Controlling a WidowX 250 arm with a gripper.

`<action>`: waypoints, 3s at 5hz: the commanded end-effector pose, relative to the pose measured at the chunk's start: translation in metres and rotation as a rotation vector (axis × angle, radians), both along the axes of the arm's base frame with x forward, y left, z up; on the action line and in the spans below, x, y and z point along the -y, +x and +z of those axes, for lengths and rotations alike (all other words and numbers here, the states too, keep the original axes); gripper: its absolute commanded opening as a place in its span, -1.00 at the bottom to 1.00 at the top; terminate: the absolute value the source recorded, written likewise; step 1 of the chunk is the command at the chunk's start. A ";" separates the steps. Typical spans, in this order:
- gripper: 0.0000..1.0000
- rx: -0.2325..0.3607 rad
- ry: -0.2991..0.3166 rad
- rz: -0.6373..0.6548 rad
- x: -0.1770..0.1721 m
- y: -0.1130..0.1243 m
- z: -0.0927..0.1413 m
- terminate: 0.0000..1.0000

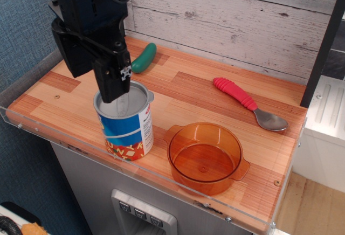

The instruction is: Move cucumber to bowl, laying down.

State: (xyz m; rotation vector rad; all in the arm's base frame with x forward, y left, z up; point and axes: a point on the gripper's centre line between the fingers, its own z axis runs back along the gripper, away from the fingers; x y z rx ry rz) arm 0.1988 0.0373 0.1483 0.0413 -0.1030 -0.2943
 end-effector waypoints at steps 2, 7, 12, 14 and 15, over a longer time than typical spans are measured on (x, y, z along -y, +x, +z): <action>1.00 0.035 0.009 0.045 -0.012 0.015 0.000 -1.00; 1.00 0.157 0.038 0.261 -0.084 0.149 -0.046 -1.00; 1.00 0.164 0.048 0.327 -0.089 0.204 -0.103 -1.00; 1.00 0.135 0.039 0.378 -0.097 0.203 -0.110 -1.00; -1.00 0.128 0.035 0.404 -0.099 0.200 -0.114 -1.00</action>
